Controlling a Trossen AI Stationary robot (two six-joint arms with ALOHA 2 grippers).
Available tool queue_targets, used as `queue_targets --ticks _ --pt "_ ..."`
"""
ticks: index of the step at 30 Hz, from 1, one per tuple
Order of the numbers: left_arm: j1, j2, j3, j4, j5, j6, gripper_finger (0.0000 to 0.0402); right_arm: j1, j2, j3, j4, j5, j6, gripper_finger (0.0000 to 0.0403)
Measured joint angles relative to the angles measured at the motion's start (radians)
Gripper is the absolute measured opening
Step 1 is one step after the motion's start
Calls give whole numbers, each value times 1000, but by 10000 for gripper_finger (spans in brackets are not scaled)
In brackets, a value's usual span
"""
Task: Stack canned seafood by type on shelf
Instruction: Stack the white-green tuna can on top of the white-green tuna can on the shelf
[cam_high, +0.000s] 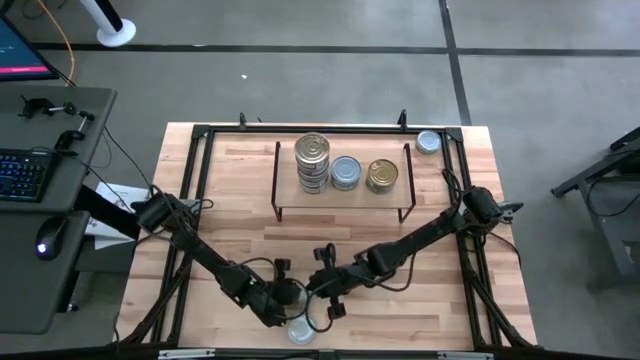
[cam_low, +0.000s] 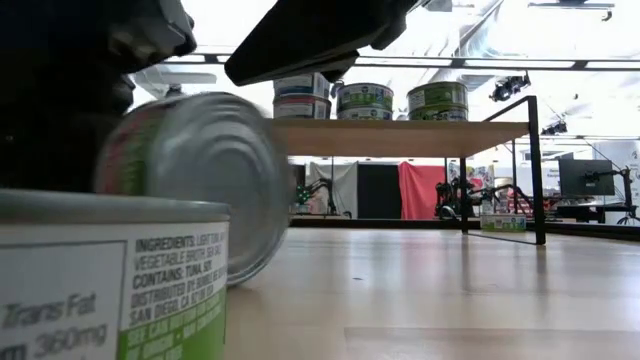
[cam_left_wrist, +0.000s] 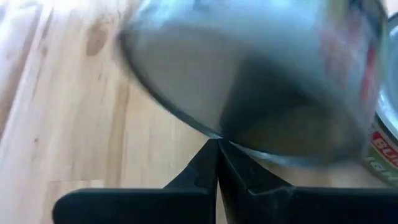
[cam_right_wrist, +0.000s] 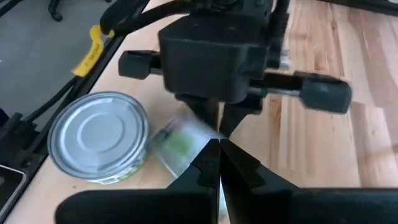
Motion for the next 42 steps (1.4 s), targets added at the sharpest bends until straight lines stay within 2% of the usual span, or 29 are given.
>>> queue_targets --ticks 13,15,18,22,24,28,32,36,39,42 --pt "-2 3 1 -38 11 -34 0 -1 -37 0 -20 31 -53 0" --pt "-2 -16 2 -121 15 -34 0 -8 -47 0 -19 31 1 0" --pt "-3 -74 0 -344 5 -61 0 -22 -57 0 1 -2 89 0" --pt "-10 -173 -2 -563 -34 -215 0 -39 -54 30 -27 -96 115 1" --pt "-29 -220 -11 -585 -75 -309 0 -46 -52 71 -104 -118 94 9" --pt "-86 -295 -59 -538 -166 -529 0 -58 -51 162 -259 -180 18 62" --pt "-149 -312 -106 -487 -224 -731 0 -58 -51 234 -368 -221 -42 149" --pt "-194 -308 -144 -450 -272 -890 0 -47 -50 227 -430 -240 -118 229" --pt "-207 -295 -156 -450 -323 -985 0 -46 -40 204 -428 -260 -188 261" --pt "-207 -275 -156 -446 -340 -1024 0 -46 -11 194 -409 -257 -256 269"
